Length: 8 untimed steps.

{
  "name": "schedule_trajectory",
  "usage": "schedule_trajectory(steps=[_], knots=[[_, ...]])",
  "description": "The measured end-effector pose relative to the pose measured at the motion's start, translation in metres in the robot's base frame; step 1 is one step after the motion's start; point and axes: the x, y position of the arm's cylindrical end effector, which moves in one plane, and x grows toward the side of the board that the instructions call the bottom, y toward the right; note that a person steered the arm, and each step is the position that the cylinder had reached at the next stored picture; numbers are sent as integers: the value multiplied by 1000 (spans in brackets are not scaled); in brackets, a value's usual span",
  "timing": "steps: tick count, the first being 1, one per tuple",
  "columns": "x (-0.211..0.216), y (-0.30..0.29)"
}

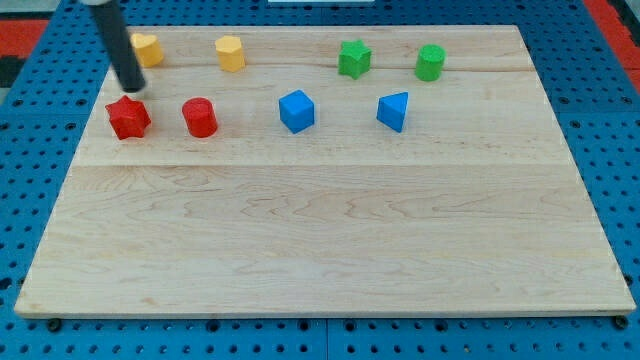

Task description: Move the yellow heart to the right of the yellow hexagon

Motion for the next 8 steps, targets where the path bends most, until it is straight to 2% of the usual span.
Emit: schedule_trajectory(steps=[2,3,5,7,8], knots=[[-51,-1],[-60,37],[-72,-13],[-86,76],[-89,58]])
